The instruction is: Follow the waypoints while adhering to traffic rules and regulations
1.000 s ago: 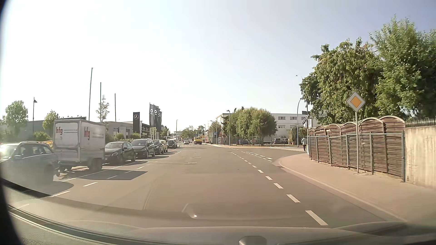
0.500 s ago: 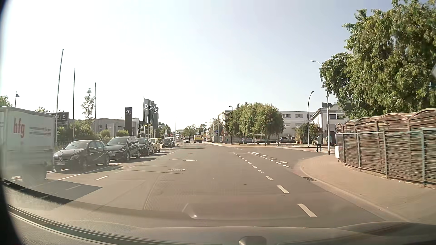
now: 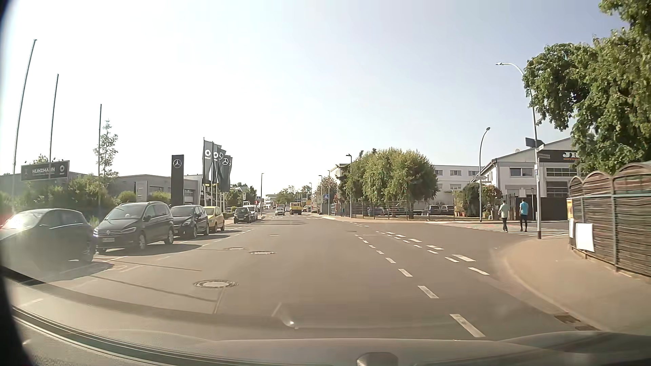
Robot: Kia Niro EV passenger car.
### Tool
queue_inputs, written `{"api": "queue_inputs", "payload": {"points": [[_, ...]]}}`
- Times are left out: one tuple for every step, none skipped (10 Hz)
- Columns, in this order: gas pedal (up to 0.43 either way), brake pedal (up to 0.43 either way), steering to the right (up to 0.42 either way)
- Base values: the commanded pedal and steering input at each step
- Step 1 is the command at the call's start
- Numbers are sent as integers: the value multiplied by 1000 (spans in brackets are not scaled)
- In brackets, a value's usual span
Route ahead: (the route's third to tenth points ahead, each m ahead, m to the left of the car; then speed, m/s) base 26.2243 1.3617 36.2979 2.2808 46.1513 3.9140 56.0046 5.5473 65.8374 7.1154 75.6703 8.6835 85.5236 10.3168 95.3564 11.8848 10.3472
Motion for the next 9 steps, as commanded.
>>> {"api": "queue_inputs", "payload": {"points": [[79, 18, -14], [87, 18, -16], [87, 18, -15], [79, 12, -15], [79, 18, -15], [87, 18, -15], [87, 18, -15], [87, 18, -15], [87, 18, -15]]}}
